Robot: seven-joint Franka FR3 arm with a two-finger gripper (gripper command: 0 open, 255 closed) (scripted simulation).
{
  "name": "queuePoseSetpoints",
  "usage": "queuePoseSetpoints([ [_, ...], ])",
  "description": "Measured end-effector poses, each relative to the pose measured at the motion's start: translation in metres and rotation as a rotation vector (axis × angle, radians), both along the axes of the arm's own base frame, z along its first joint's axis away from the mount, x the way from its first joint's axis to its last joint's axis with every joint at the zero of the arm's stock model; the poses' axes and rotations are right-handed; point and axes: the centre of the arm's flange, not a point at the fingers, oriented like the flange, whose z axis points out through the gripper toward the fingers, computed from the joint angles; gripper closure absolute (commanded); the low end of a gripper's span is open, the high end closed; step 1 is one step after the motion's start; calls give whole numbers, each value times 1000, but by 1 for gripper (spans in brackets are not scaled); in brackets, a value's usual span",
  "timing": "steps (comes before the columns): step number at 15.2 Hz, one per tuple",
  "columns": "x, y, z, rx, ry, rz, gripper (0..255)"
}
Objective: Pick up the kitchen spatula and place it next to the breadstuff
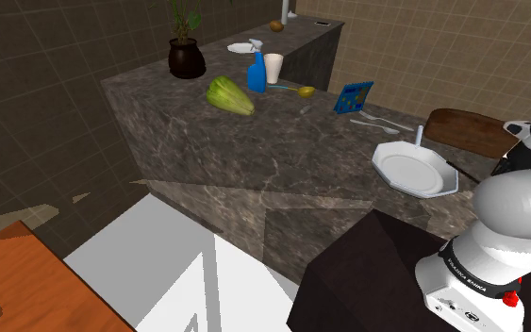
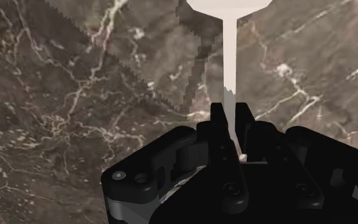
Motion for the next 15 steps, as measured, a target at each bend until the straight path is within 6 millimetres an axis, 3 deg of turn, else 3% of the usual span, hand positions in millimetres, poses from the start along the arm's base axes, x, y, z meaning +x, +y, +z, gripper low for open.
queuePoseSetpoints([
  [3,1,0,-15,0,0,0,255],
  [9,1,0,-18,-2,-1,-1,255],
  [10,1,0,-18,-2,-1,-1,0],
  [15,1,0,-19,-1,-1,0,0],
])
